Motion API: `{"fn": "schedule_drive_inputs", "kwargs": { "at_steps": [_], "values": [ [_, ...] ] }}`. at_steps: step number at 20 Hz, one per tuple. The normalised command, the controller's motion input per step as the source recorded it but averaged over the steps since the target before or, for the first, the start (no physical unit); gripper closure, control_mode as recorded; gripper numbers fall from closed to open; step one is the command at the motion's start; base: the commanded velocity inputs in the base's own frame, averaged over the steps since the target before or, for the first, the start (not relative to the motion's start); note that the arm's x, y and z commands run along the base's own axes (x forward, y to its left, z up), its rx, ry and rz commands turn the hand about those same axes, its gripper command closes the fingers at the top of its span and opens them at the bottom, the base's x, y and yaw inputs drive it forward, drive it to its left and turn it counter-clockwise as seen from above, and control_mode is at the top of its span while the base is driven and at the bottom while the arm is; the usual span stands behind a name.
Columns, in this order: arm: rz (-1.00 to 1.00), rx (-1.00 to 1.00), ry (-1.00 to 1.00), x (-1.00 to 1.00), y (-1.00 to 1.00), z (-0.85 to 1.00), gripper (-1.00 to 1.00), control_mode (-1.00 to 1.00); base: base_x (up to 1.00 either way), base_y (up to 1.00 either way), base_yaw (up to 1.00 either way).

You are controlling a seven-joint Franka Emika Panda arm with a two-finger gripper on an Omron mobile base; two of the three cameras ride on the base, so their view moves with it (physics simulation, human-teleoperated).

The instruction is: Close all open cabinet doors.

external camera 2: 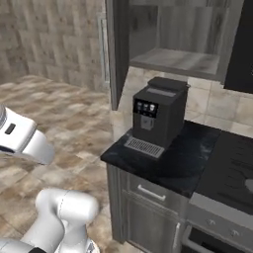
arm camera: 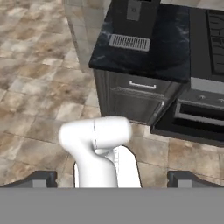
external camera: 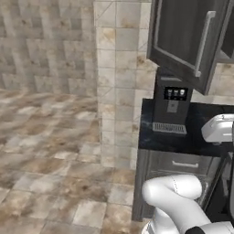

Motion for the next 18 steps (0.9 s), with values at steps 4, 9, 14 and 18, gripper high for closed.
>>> {"fn": "schedule_drive_inputs", "kwargs": {
  "at_steps": [4, 9, 14, 18],
  "values": [
    [0.0, 0.0, 0.0, 0.0, 0.0, 0.0, -1.0, 1.0, 0.31, 0.0, -0.53],
    [0.0, 0.0, 0.0, 0.0, 0.0, 0.0, -1.0, 1.0, 0.4, -0.03, -0.46],
    [0.0, 0.0, 0.0, 0.0, 0.0, 0.0, -1.0, 1.0, 0.6, -0.12, -0.26],
    [0.0, 0.0, 0.0, 0.0, 0.0, 0.0, -1.0, 1.0, 0.46, -0.24, -0.21]
  ]
}}
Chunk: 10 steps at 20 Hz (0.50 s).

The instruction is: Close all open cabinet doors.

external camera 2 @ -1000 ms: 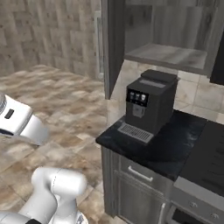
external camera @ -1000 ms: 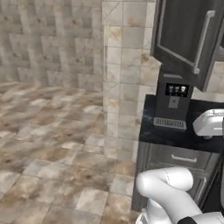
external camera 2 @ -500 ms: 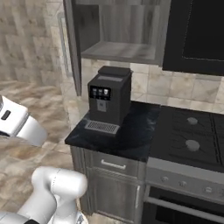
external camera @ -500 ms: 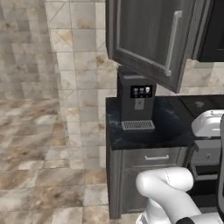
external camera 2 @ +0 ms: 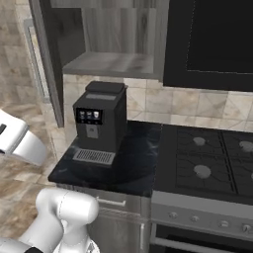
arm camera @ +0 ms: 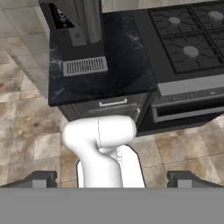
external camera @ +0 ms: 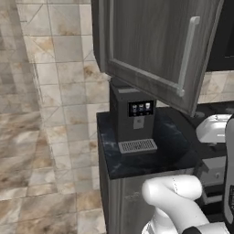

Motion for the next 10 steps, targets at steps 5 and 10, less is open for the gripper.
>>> {"fn": "schedule_drive_inputs", "kwargs": {
  "at_steps": [5, 10],
  "values": [
    [0.0, 0.0, 0.0, 0.0, 0.0, 0.0, -1.0, 1.0, 0.21, -0.24, -0.23],
    [0.0, 0.0, 0.0, 0.0, 0.0, 0.0, -1.0, 1.0, 0.09, -0.25, -0.26]
  ]
}}
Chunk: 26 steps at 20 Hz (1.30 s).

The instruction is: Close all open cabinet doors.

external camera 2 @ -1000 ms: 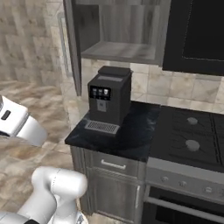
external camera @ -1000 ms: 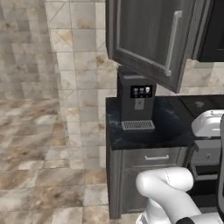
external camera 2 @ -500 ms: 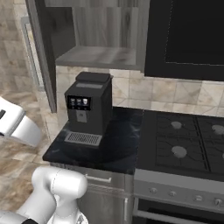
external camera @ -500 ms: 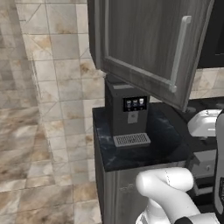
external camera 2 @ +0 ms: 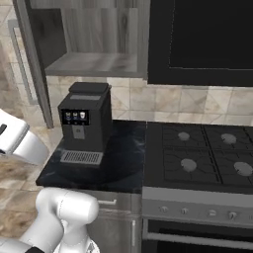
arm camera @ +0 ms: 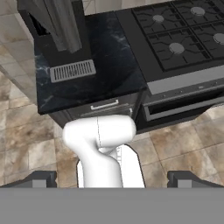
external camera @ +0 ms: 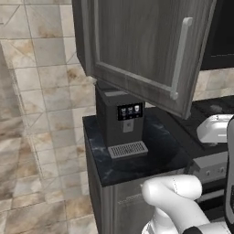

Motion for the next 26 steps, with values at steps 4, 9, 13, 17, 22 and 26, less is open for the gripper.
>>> {"fn": "schedule_drive_inputs", "kwargs": {
  "at_steps": [4, 9, 13, 17, 22, 26],
  "values": [
    [0.0, 0.0, 0.0, 0.0, 0.0, 0.0, -1.0, 1.0, 0.22, -0.2, -0.26],
    [0.0, 0.0, 0.0, 0.0, 0.0, 0.0, -1.0, 1.0, 0.42, -0.1, -0.07],
    [0.0, 0.0, 0.0, 0.0, 0.0, 0.0, -1.0, 1.0, 0.38, -0.15, 0.01],
    [0.0, 0.0, 0.0, 0.0, 0.0, 0.0, -1.0, 1.0, 0.32, -0.3, 0.08],
    [0.0, 0.0, 0.0, 0.0, 0.0, 0.0, -1.0, 1.0, 0.27, -0.32, 0.07],
    [0.0, 0.0, 0.0, 0.0, 0.0, 0.0, -1.0, 1.0, 0.32, -0.34, 0.08]
  ]
}}
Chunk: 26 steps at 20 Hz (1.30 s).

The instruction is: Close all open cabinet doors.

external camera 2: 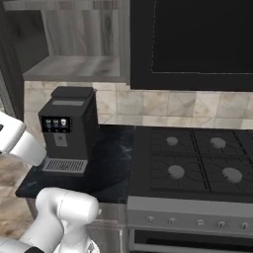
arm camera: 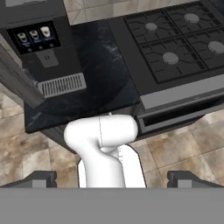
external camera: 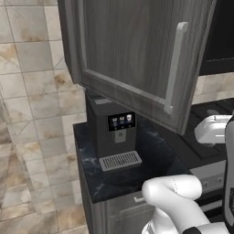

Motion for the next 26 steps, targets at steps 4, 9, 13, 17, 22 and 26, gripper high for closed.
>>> {"fn": "schedule_drive_inputs", "kwargs": {
  "at_steps": [4, 9, 13, 17, 22, 26],
  "values": [
    [0.0, 0.0, 0.0, 0.0, 0.0, 0.0, -1.0, 1.0, 0.24, -0.28, 0.07],
    [0.0, 0.0, 0.0, 0.0, 0.0, 0.0, -1.0, 1.0, 0.3, -0.25, 0.07],
    [0.0, 0.0, 0.0, 0.0, 0.0, 0.0, -1.0, 1.0, 0.39, -0.22, 0.08],
    [0.0, 0.0, 0.0, 0.0, 0.0, 0.0, -1.0, 1.0, 0.4, -0.2, 0.1],
    [0.0, 0.0, 0.0, 0.0, 0.0, 0.0, -1.0, 1.0, 0.33, -0.09, 0.15],
    [0.0, 0.0, 0.0, 0.0, 0.0, 0.0, -1.0, 1.0, 0.28, -0.03, 0.16]
  ]
}}
